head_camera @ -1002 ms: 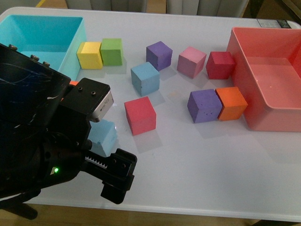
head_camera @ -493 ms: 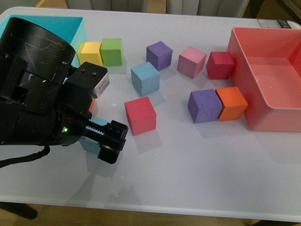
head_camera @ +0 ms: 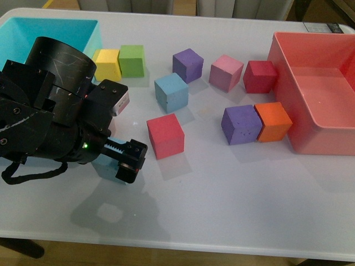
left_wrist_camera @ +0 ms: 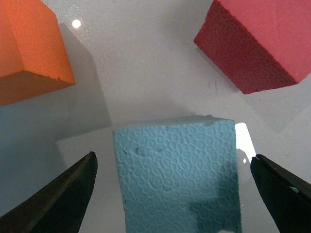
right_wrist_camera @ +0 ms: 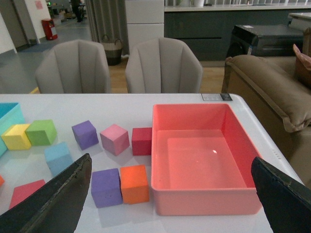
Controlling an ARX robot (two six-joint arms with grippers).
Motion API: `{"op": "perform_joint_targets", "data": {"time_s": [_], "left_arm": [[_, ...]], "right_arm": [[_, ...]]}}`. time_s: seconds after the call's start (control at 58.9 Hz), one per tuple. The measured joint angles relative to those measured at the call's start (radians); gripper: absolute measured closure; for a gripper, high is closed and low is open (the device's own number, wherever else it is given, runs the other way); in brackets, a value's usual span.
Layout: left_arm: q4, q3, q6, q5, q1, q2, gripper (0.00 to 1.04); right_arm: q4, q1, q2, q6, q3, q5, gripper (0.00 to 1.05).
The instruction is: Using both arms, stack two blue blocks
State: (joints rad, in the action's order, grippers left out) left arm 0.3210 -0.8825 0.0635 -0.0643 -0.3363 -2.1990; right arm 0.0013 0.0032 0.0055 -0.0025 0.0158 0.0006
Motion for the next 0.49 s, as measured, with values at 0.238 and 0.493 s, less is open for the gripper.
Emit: {"op": "perform_joint_targets", "data": {"time_s": [0.238,0.493], "left_arm": [[0.005,-0.007,0.003,-0.008,0.005,-0.053,0.09],[-0.003,-0.007,-0.007,-0.007,0.000,-0.059,0.39]], "right_arm": [[0.000,0.000,0.000,0.000,0.000,0.000,0.09],[0.000,0.000,0.000,0.000,0.000,0.000,0.09]]}}
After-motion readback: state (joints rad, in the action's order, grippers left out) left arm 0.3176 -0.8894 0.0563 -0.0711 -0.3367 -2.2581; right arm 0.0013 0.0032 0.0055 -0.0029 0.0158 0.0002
